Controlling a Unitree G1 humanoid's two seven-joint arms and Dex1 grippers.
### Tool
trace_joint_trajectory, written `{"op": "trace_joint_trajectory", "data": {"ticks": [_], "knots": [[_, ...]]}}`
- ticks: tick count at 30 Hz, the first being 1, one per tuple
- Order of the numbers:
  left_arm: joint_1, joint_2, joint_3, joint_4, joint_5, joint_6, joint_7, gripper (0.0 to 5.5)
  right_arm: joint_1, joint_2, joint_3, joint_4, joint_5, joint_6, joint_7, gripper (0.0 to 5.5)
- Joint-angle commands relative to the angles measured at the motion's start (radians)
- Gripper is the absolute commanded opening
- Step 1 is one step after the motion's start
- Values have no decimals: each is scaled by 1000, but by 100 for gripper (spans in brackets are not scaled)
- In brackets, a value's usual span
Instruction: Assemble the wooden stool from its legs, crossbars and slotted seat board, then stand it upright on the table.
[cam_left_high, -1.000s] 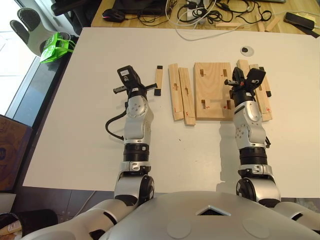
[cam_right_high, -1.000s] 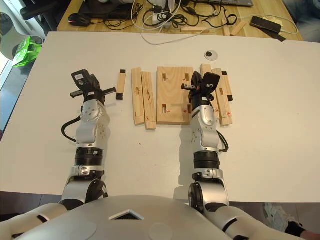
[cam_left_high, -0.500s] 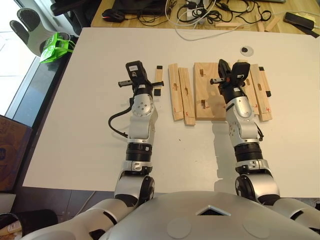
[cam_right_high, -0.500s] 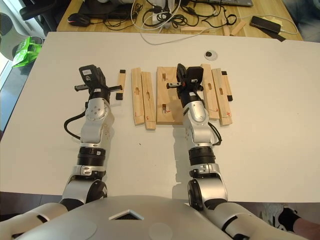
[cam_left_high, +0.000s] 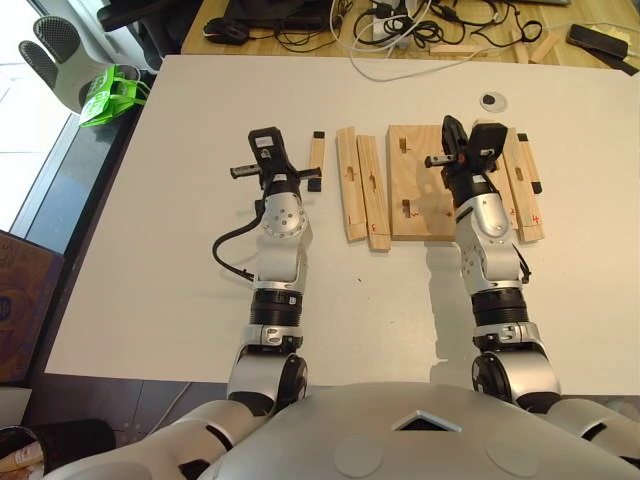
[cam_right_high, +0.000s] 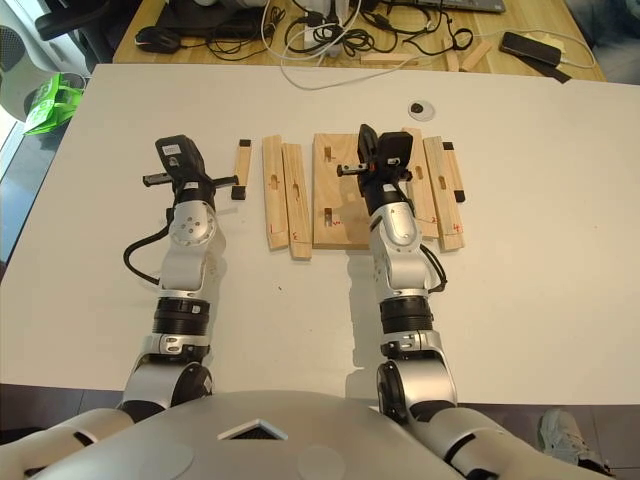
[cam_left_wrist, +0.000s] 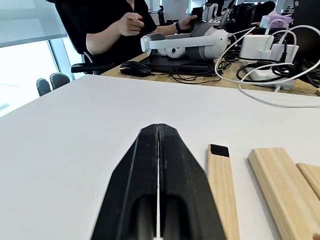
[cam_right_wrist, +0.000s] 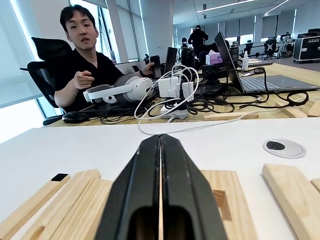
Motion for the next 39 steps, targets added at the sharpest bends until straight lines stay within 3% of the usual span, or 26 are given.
{"op": "trace_joint_trajectory", "data": {"ticks": [1, 6, 14, 27, 39], "knots": [[3, -13, 2, -57, -73, 48, -91, 2, 11, 22, -49, -40, 76, 55, -4, 2], [20, 38, -15, -95, -121, 136, -212, 2, 16, 36, -100, -53, 166, 96, 10, 2], [50, 119, -107, -149, -75, 353, -303, 123, 4, 44, -149, -17, 224, 115, 6, 2], [-17, 115, -55, -106, -49, 466, -260, 303, 7, 68, -149, -19, 213, 113, -12, 2], [-39, 109, -66, -41, -65, 524, -295, 309, 5, 70, -145, -14, 203, 105, -24, 2]]}}
